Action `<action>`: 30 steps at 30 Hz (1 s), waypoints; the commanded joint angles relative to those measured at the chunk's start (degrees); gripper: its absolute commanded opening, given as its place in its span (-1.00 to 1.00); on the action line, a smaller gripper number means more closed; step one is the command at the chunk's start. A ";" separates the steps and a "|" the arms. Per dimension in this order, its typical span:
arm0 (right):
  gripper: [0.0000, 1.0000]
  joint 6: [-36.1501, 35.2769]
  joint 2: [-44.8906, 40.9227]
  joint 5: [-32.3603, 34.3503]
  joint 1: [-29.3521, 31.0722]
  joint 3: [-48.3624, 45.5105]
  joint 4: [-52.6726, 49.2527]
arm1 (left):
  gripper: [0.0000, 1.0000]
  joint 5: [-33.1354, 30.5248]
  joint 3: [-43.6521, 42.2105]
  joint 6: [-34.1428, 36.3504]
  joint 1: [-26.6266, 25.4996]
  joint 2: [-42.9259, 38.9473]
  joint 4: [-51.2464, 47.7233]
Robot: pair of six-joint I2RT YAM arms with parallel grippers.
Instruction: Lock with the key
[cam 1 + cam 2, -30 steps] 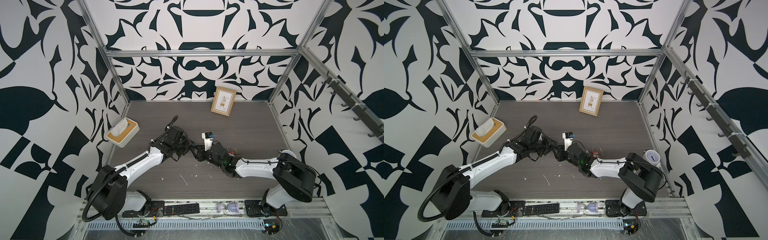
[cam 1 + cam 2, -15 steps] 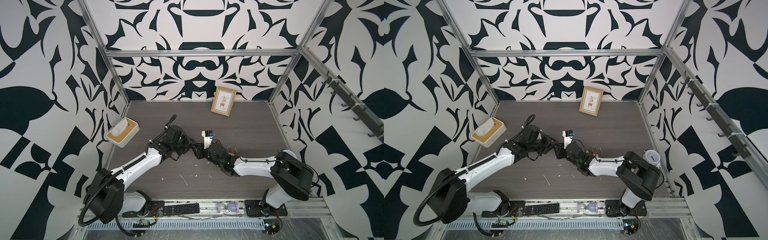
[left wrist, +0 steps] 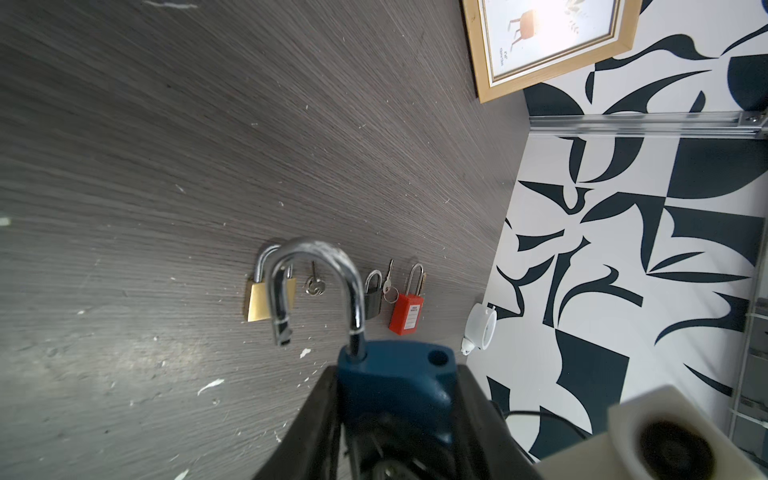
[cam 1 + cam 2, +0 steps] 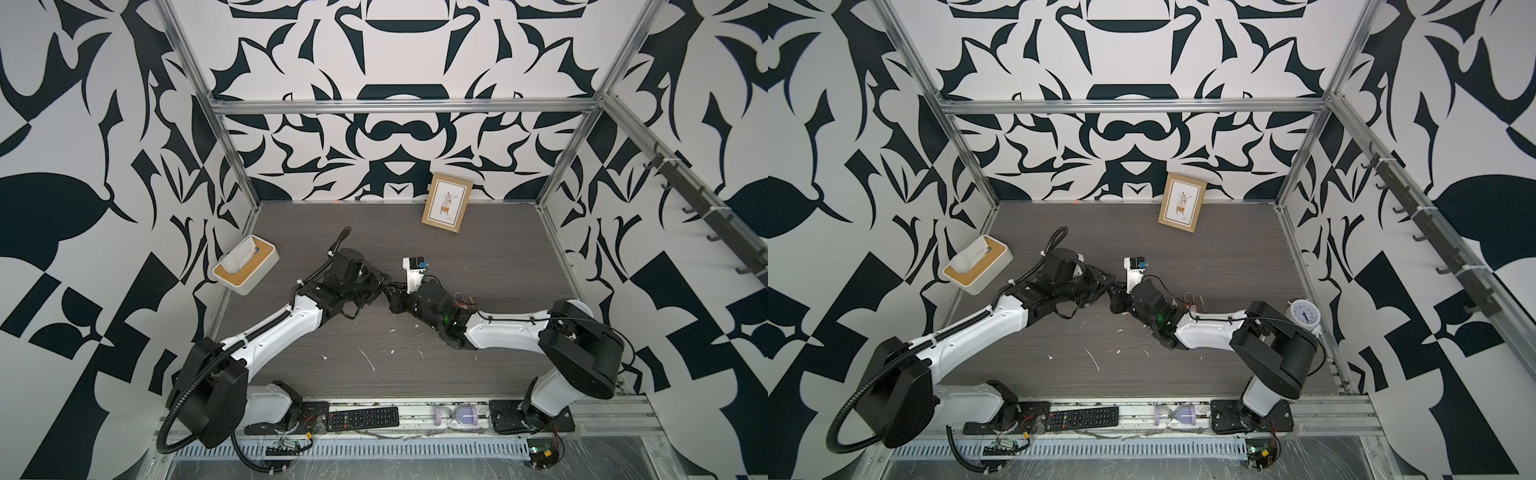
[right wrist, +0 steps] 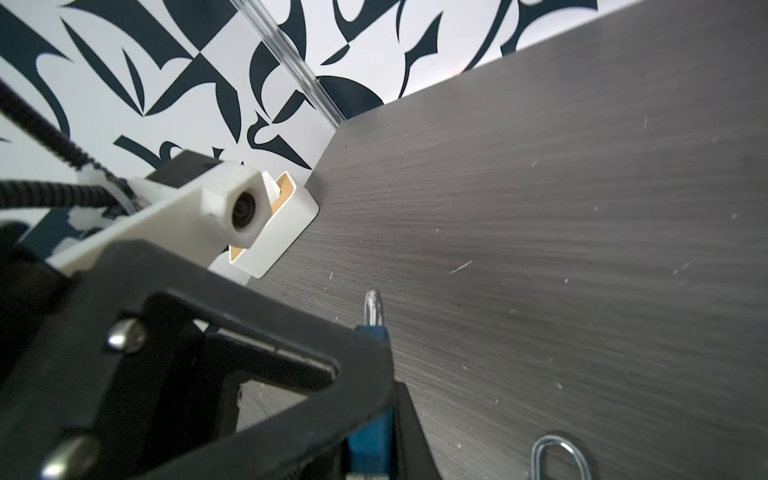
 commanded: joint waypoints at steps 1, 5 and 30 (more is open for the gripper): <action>-1.00 2.32 -0.28 -2.48 -3.15 0.27 7.19 | -0.51 4.48 -1.53 1.16 0.28 -1.24 2.65; -1.00 7.59 -2.83 -16.65 -11.27 -1.96 8.00 | 0.88 7.39 -1.41 4.38 5.98 -1.59 2.33; -1.00 27.13 -14.77 -71.55 -24.84 0.35 -6.84 | 0.82 36.41 -12.61 15.45 18.23 -12.28 33.26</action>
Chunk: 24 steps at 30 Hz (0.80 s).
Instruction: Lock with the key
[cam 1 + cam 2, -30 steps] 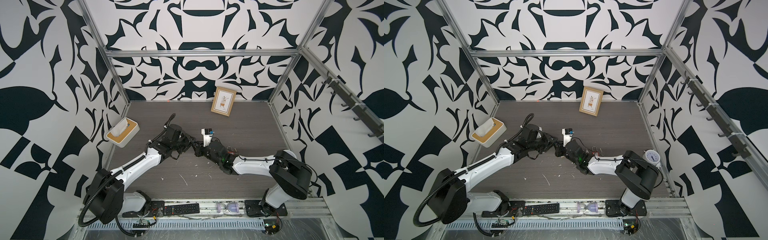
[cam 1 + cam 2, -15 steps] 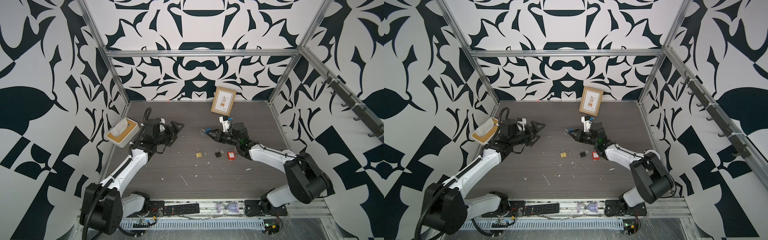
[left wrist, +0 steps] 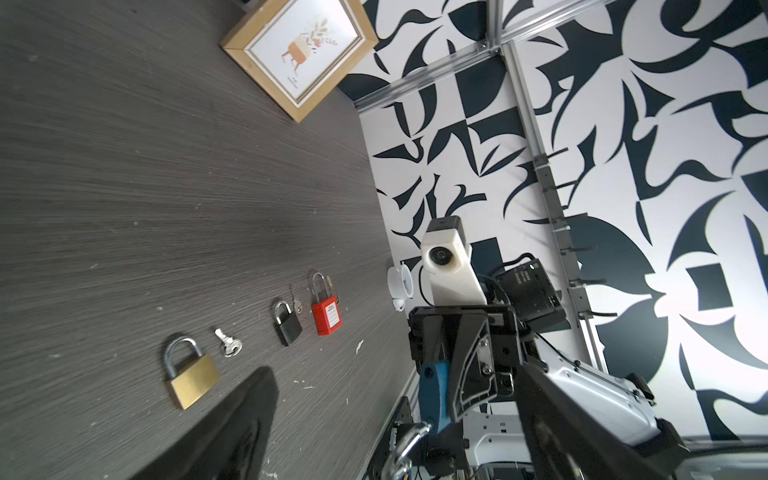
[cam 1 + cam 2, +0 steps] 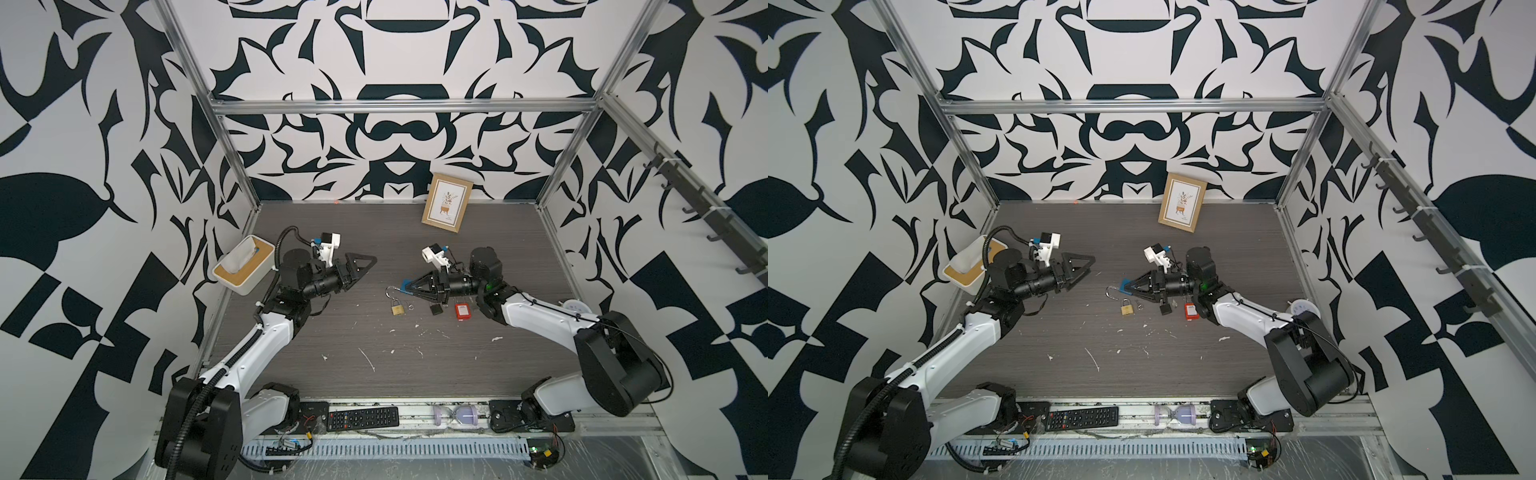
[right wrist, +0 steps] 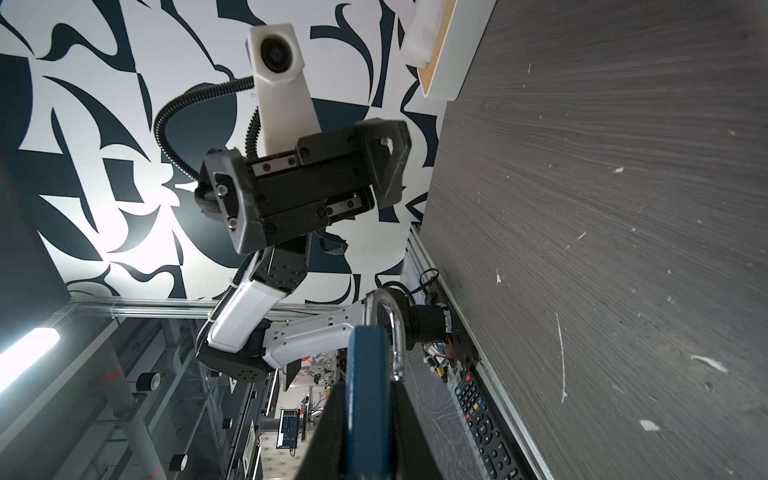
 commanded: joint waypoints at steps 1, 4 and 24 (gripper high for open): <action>-1.00 -3.90 -4.09 -0.78 -0.17 1.50 -1.76 | 0.80 4.65 -1.12 0.64 -1.09 -2.46 5.12; -1.00 -4.20 -4.90 1.81 -0.35 1.91 -2.24 | 0.72 5.20 -2.31 1.13 -2.29 -4.90 5.09; -1.00 -0.01 -2.78 5.40 -0.27 4.15 6.34 | 0.29 3.23 -3.07 3.17 -8.82 -2.29 0.84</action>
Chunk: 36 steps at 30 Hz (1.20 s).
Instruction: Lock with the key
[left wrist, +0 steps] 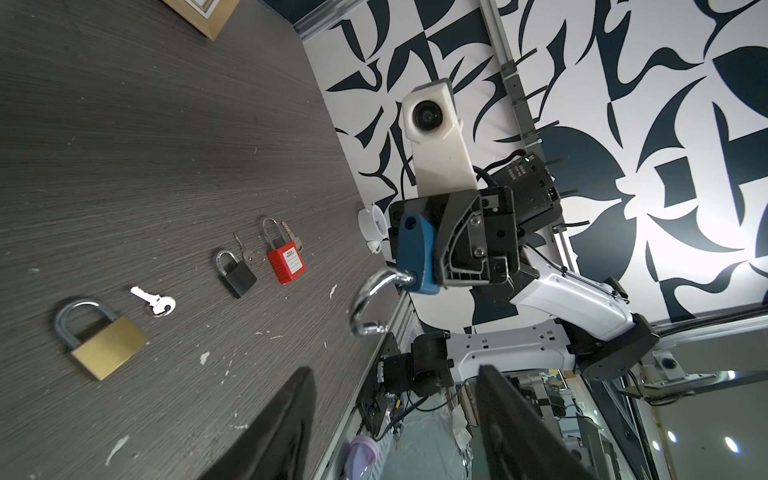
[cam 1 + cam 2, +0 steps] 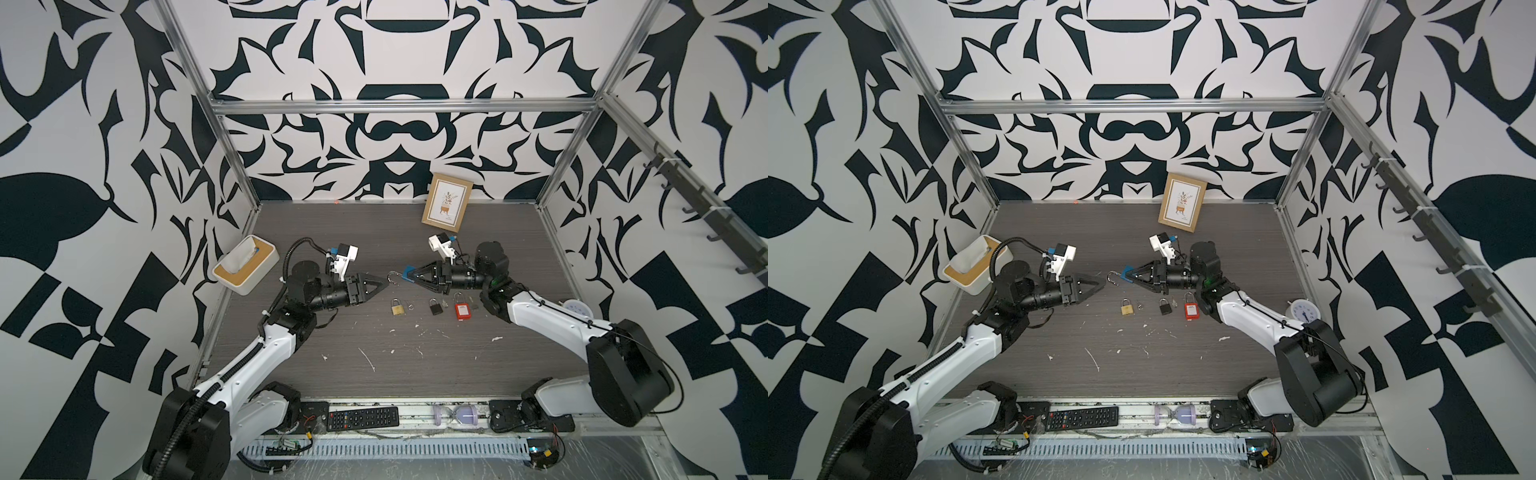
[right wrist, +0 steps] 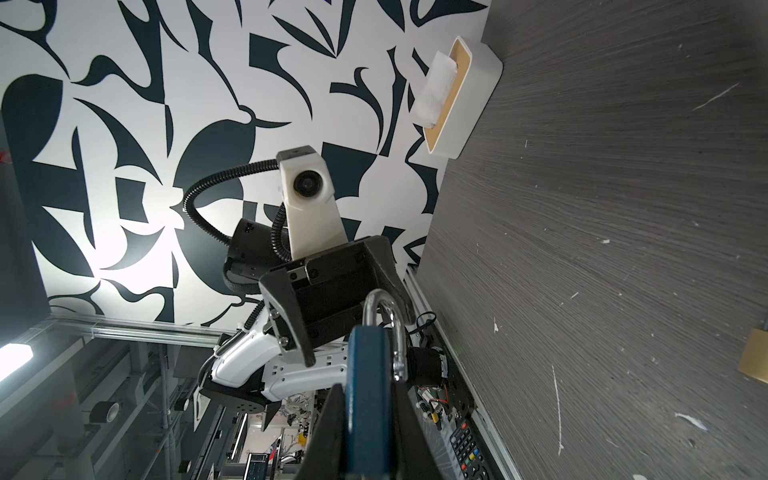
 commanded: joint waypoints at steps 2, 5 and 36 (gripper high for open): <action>-1.00 1.26 -0.41 -0.85 0.14 1.73 6.65 | 0.29 -0.14 1.65 1.10 -2.35 2.09 -0.05; -1.00 2.38 0.53 -0.80 0.39 1.23 8.90 | 0.30 -0.34 2.56 1.27 -3.60 3.39 0.09; -1.00 6.91 1.51 -2.08 1.06 -3.56 14.60 | -0.13 -9.09 2.25 6.02 -3.85 3.08 -0.75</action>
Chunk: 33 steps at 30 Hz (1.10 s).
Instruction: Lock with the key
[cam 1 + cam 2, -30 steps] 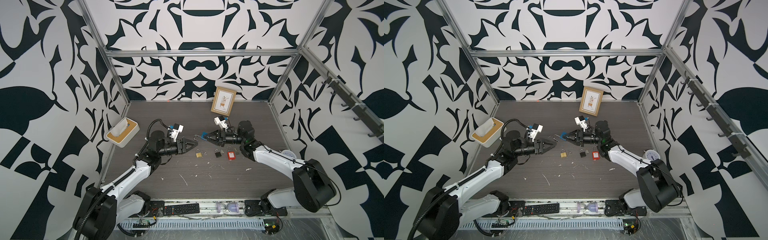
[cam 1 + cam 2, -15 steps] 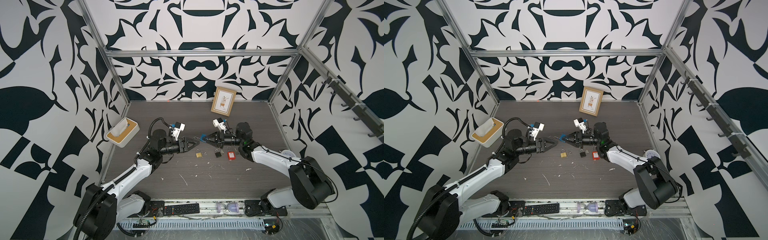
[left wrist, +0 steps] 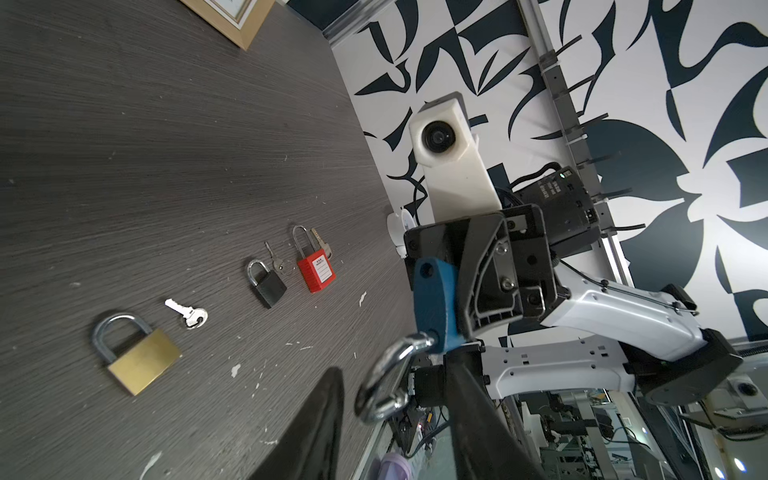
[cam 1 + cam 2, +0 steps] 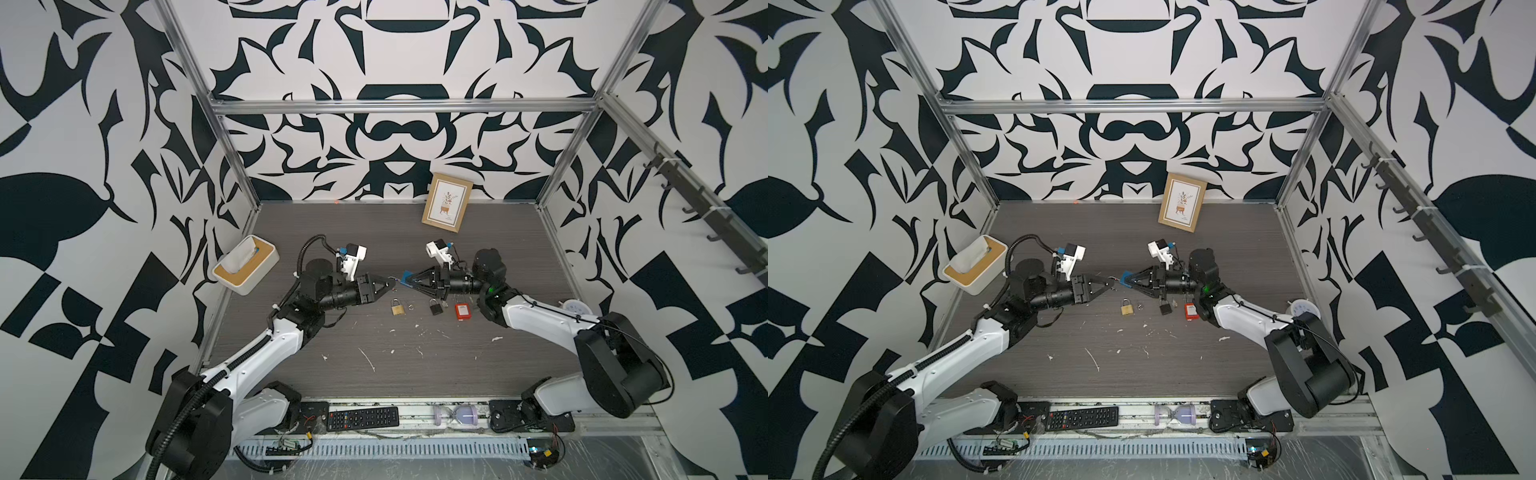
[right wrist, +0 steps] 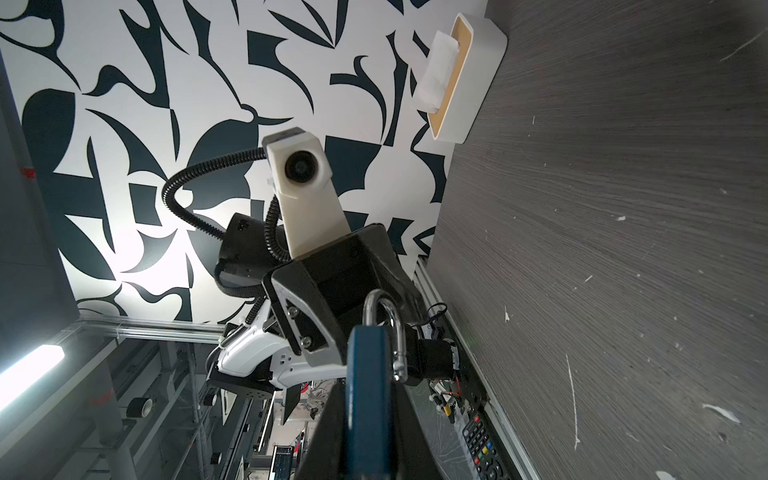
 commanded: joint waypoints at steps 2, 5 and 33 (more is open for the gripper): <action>-1.00 0.89 -1.11 -1.13 0.31 0.27 5.50 | -0.15 -0.41 0.10 0.18 -0.03 0.76 3.01; -1.00 1.17 -0.90 -1.18 0.31 0.10 5.55 | -0.20 0.01 0.12 -0.36 -0.03 1.44 4.33; -0.95 0.47 1.14 -0.49 0.07 0.36 6.14 | -1.00 0.74 0.98 -0.72 -0.05 1.32 2.15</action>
